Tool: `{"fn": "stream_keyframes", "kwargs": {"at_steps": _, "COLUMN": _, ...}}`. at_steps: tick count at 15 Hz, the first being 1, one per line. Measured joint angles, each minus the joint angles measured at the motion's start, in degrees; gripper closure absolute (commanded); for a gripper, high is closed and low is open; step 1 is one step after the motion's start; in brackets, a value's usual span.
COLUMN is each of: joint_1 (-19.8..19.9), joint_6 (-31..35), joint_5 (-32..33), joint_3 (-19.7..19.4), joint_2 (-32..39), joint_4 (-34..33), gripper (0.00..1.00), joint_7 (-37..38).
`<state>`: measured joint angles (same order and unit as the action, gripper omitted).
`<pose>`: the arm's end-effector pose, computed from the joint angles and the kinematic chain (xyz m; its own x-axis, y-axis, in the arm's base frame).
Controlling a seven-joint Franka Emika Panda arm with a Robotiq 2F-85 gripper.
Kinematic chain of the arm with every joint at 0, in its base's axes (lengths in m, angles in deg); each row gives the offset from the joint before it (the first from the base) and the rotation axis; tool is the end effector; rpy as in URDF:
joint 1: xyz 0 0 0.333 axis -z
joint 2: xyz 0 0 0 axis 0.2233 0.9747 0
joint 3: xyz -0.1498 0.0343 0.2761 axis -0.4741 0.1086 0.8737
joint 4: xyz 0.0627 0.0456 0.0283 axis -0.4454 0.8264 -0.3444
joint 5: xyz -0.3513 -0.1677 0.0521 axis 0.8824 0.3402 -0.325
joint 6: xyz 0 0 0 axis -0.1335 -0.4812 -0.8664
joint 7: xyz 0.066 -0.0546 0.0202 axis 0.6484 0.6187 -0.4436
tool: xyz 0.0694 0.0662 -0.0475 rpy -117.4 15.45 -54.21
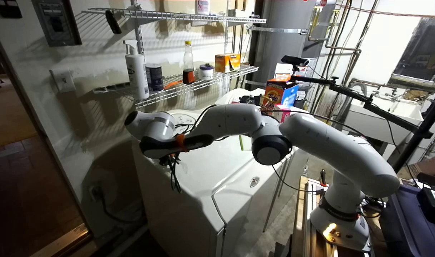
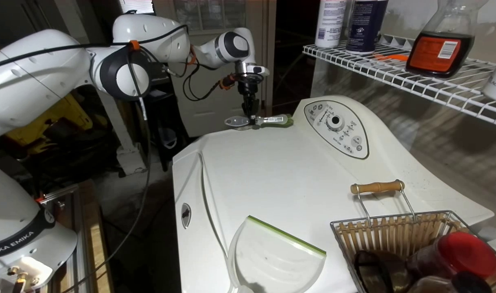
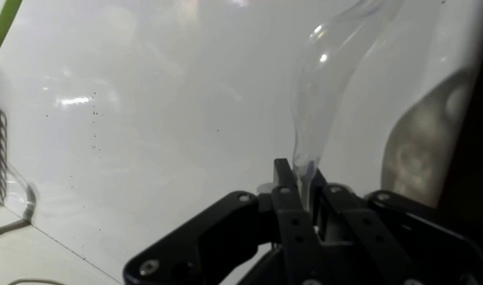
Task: Use the brush to wipe the top of the machine
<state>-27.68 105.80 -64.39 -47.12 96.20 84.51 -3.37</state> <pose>0.7542 0.1376 0.2524 0.9625 -0.2578 -0.0847 -0.1780 -0.8353 0.5202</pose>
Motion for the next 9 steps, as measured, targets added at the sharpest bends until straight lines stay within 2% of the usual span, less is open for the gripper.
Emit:
{"fn": "stream_keyframes", "kwargs": {"at_steps": 4, "joint_1": 0.7, "joint_6": -3.76, "joint_5": -3.3, "joint_3": -1.93, "joint_2": 3.88, "joint_4": -3.92, "gripper": 0.97, "joint_7": -3.11}}
{"fn": "stream_keyframes", "kwargs": {"at_steps": 9, "joint_1": 2.53, "joint_6": -11.54, "joint_5": -3.37, "joint_3": -2.13, "joint_2": 4.6, "joint_4": -5.79, "gripper": 0.97, "joint_7": -7.47}}
